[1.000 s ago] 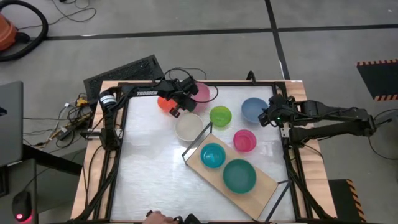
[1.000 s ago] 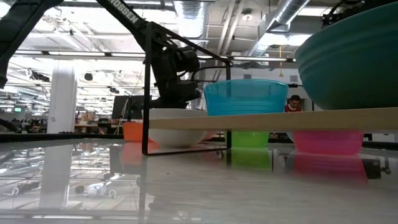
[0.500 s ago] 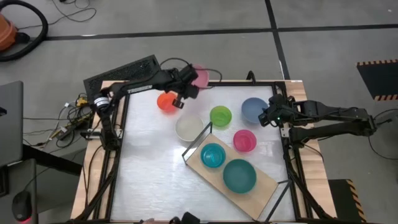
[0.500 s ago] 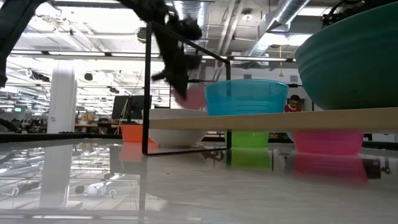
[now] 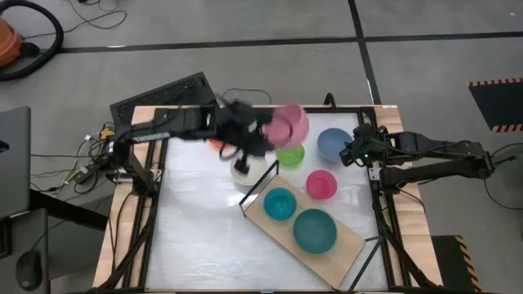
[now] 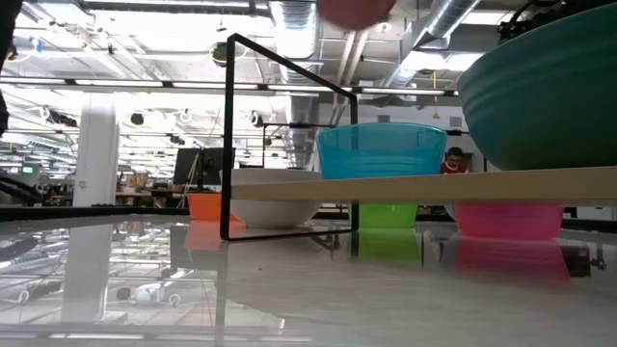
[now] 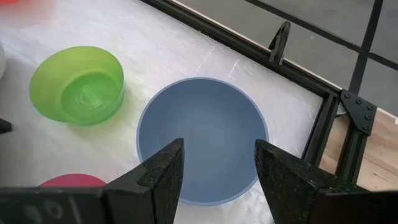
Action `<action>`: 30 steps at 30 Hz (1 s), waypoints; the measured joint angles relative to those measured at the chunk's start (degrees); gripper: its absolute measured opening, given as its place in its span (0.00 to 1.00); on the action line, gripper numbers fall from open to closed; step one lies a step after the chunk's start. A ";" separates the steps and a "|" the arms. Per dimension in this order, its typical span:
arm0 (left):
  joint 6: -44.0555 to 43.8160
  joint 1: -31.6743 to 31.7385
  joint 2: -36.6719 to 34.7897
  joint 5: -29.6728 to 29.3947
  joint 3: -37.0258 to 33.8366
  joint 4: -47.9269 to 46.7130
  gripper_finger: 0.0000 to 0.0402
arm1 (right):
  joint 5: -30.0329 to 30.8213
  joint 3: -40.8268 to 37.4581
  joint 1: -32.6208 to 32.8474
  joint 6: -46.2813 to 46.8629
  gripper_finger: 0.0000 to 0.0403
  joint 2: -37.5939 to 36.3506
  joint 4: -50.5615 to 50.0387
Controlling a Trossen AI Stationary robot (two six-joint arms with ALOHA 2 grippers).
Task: Place and stack bowls onto a shelf
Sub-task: Stack the large pink bowl on the large green bowl on the shelf
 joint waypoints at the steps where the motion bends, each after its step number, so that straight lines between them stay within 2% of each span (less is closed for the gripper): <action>1: -0.48 -2.09 0.05 0.55 0.01 -0.02 0.00 | 0.00 -0.02 0.00 0.00 0.55 -0.02 -0.02; 6: -3.23 -11.87 2.66 0.33 -0.08 0.93 0.00 | 0.00 -0.02 0.00 -0.44 0.55 -0.01 -0.02; 9: -5.38 -17.01 5.94 -0.09 -0.12 4.85 0.00 | -0.02 -0.01 0.00 -0.50 0.55 0.00 -0.02; 14: -5.06 -23.31 12.50 -5.39 -0.12 10.79 0.00 | -0.02 -0.02 0.00 -2.99 0.55 0.00 -0.01; 17: -4.56 -24.73 16.55 -8.20 -0.16 12.81 0.00 | -0.04 -0.01 0.00 -4.53 0.55 0.25 -0.02; 23: -2.85 -25.15 23.24 -9.81 1.56 12.87 0.00 | -0.09 -0.01 0.00 -5.05 0.55 0.26 -0.05; 30: 1.70 -25.15 26.34 -10.23 4.46 12.67 0.00 | -0.26 -0.02 0.00 -5.03 0.55 0.24 -0.05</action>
